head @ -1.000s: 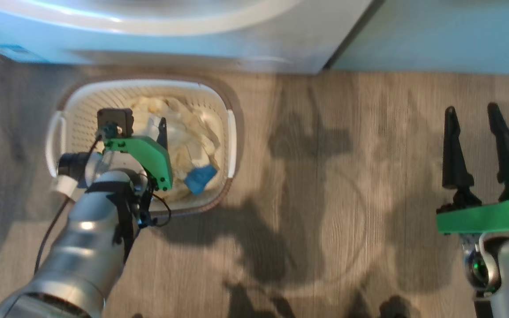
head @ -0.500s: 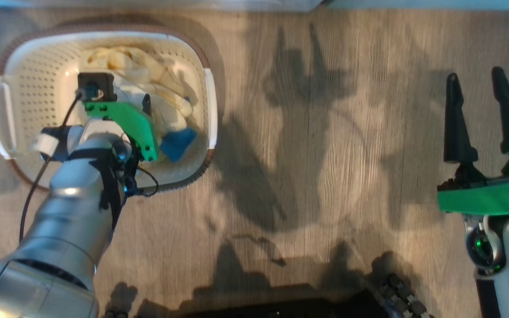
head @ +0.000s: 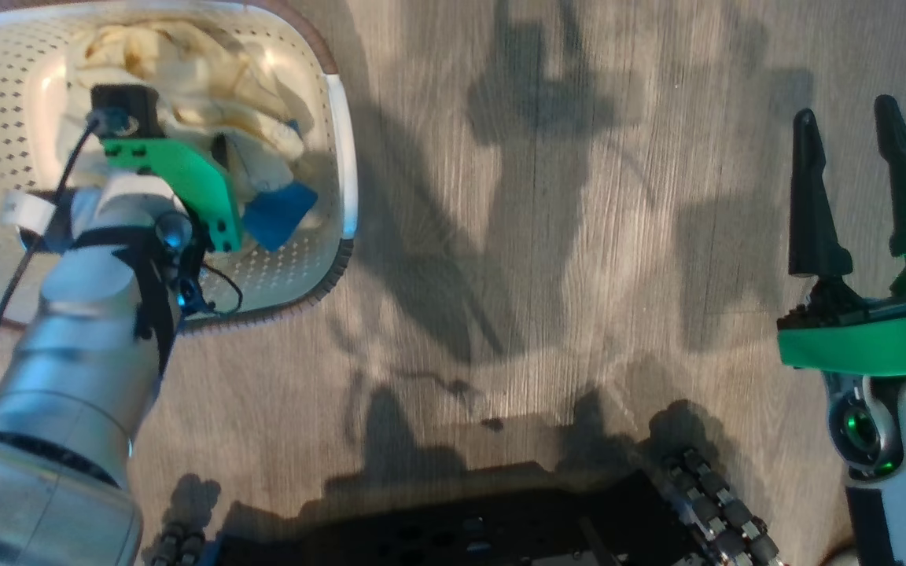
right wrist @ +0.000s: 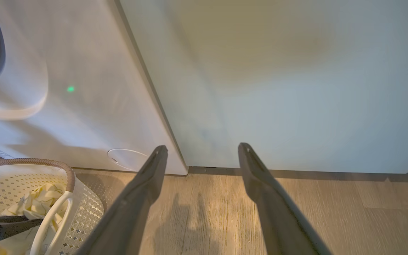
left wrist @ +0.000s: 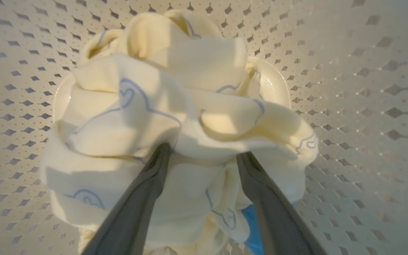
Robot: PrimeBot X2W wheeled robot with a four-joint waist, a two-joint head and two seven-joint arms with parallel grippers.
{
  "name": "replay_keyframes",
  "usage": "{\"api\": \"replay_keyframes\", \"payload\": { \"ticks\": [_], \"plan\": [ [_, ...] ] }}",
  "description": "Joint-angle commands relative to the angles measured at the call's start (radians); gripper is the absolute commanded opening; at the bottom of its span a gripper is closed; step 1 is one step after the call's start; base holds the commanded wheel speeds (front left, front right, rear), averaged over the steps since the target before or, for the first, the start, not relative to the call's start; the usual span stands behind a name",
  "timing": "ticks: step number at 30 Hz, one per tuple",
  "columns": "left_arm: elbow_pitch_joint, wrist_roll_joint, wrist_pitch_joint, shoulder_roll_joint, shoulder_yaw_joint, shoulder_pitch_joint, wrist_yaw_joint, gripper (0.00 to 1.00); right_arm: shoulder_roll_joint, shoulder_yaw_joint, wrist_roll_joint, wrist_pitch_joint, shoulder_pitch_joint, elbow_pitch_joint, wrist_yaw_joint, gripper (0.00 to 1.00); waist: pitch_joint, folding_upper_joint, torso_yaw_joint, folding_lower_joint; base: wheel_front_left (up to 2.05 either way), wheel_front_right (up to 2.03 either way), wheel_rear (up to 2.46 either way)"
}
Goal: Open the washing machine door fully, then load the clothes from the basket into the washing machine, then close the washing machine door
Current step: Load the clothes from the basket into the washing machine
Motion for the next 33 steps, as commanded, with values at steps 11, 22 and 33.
{"api": "replay_keyframes", "payload": {
  "ticks": [11, 22, 33],
  "plan": [
    [0.038, 0.022, -0.045, 0.049, -0.005, -0.044, 0.087, 0.23, -0.008, 0.032, 0.026, -0.007, 0.023, -0.046, -0.003, 1.0, 0.052, 0.0, -0.02, -0.0001, 0.0, 0.0, 0.0],
    [0.047, 0.011, -0.066, 0.034, -0.006, -0.052, 0.114, 0.0, -0.008, 0.02, 0.03, -0.007, 0.022, -0.047, -0.003, 1.0, 0.062, 0.0, -0.012, -0.0001, 0.0, 0.0, 0.0],
    [0.05, 0.009, -0.131, 0.012, -0.024, -0.05, 0.086, 0.0, -0.008, 0.002, 0.022, -0.007, 0.02, -0.036, -0.003, 1.0, 0.015, 0.0, 0.029, -0.0001, 0.0, 0.0, 0.0]
  ]
}}
